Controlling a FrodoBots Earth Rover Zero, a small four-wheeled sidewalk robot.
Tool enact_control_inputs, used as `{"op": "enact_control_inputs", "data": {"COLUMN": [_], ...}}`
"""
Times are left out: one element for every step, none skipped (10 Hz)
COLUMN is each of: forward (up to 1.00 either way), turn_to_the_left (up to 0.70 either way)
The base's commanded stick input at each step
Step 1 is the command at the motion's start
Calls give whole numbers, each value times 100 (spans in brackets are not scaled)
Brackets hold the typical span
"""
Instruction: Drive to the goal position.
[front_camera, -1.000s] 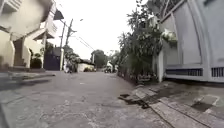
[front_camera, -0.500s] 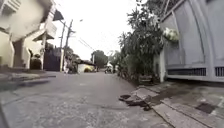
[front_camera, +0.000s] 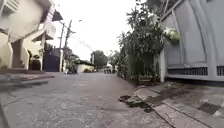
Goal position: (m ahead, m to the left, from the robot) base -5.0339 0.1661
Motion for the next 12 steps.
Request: {"op": "enact_control_inputs", "data": {"forward": [100, 100, 100, 100, 100, 100, 100, 100, 100, 100, 100, 100], "turn_to_the_left": [40, 40, 40, 40, 40, 40, 40, 40, 40, 40, 40, 40]}}
